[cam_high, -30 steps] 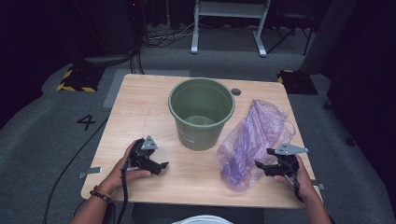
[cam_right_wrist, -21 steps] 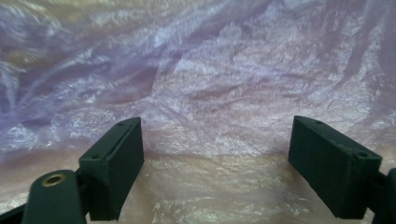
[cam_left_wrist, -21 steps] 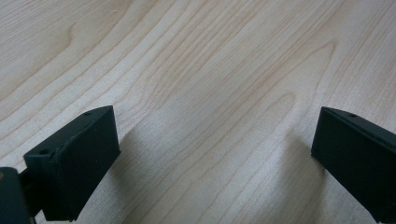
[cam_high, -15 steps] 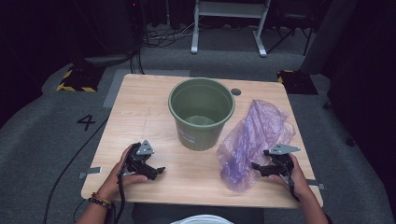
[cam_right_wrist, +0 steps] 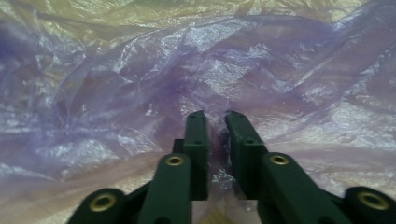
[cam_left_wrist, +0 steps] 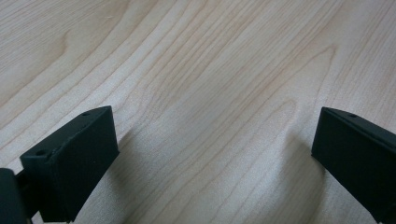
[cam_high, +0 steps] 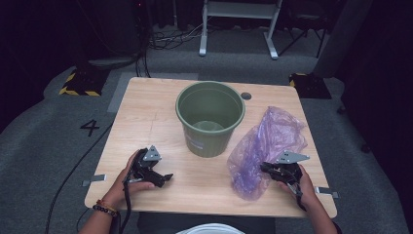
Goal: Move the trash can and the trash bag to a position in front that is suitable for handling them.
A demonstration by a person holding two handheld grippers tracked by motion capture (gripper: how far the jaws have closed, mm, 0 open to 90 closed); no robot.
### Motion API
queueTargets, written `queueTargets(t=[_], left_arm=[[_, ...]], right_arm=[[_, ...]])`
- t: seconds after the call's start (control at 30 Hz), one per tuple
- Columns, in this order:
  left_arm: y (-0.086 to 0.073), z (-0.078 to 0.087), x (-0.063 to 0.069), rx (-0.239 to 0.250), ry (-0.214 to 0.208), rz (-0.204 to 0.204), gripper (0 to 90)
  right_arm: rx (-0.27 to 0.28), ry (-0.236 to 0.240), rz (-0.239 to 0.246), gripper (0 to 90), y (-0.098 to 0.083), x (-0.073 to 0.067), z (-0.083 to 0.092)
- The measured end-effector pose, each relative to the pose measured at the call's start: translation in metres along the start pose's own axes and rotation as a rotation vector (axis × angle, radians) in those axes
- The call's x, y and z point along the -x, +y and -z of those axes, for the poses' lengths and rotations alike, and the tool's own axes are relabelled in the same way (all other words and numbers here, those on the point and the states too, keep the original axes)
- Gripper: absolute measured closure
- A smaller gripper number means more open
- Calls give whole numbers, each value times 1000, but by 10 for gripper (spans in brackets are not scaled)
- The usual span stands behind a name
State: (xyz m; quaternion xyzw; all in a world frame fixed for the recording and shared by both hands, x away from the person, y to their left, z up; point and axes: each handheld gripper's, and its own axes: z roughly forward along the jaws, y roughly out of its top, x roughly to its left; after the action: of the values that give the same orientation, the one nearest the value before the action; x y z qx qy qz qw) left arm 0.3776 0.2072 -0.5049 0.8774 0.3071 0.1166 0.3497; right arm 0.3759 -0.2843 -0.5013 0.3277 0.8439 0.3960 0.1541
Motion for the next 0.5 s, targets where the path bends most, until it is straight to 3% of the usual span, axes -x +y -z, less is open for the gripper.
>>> queueTargets(t=[0.13,0.3,0.5], left_arm=[[0,0,0,1,-2,-1,2],[0,0,-1,-1,-2,-1,2],[0,0,-1,-1,-2,-1,2]], right_arm=[[17,-12,-12,886,2,1,1],[82,-26,-46,897,5,6,7],[116,-39,-52,899,10,9,10]])
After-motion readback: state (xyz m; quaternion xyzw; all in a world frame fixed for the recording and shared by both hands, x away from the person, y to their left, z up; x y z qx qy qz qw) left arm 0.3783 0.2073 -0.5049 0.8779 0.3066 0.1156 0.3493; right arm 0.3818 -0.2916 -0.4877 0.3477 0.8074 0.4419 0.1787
